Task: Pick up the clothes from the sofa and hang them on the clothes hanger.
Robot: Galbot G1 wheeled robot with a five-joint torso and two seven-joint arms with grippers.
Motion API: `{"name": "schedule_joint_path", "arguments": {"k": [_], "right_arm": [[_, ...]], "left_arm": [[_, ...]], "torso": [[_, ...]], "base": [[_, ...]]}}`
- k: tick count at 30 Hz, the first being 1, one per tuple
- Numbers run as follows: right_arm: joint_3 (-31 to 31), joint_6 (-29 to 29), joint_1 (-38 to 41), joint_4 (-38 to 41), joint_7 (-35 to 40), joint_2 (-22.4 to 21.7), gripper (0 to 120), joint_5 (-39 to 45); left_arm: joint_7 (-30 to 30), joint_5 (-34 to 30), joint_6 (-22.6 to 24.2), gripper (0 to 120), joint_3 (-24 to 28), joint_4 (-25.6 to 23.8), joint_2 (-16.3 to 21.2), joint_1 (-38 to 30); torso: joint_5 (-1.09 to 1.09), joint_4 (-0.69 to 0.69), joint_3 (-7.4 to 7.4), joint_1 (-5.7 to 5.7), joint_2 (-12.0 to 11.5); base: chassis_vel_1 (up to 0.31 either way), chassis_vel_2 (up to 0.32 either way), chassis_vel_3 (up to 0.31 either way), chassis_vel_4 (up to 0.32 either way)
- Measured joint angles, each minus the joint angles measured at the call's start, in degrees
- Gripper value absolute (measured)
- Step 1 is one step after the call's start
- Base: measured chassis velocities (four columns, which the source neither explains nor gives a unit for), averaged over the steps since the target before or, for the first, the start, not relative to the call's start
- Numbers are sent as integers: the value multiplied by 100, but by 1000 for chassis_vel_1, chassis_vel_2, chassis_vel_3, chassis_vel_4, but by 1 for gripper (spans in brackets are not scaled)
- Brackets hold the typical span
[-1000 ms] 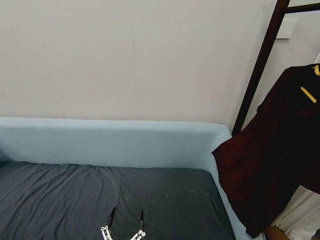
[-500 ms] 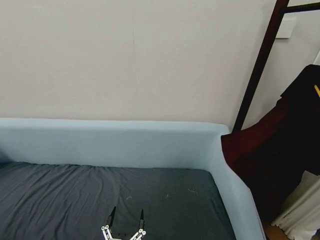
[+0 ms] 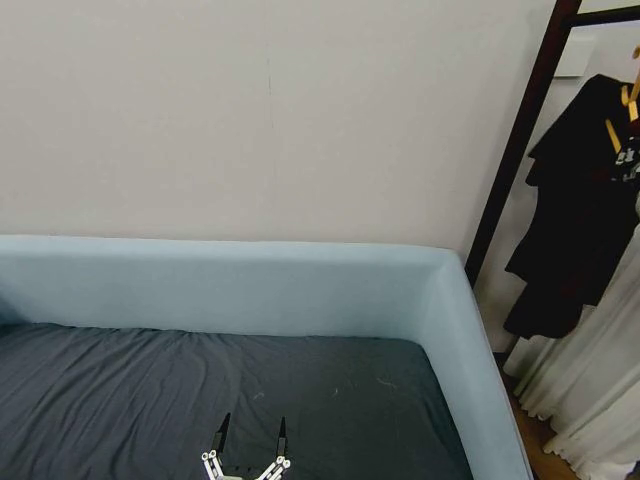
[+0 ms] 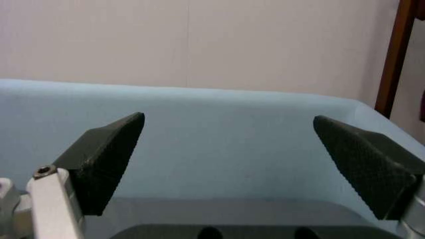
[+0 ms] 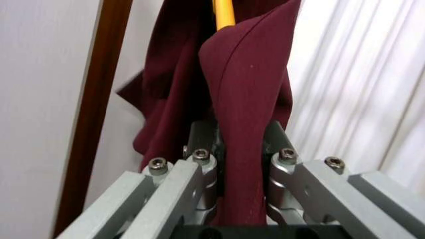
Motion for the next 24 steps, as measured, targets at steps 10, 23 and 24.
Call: {"name": "schedule_joint_path", "arguments": {"k": [10, 23, 24], "right_arm": [[-620, -231, 467, 116, -15, -145, 8, -459], [-1651, -1048, 2033, -174, 573, 304, 8, 643], [-1703, -1075, 2117, -190, 648, 354, 8, 731]], "left_arm": [[-5, -58, -62, 100, 2, -16, 57, -20], [-10, -70, -159, 100, -73, -117, 77, 87], [-10, -80, -164, 100, -83, -119, 82, 90]], "torso": [[-7, 2, 0, 0, 1], [-1, 6, 0, 0, 1], [-2, 6, 0, 0, 1]], "base": [[0, 0, 0, 0], [0, 0, 0, 0], [0, 0, 0, 0]]}}
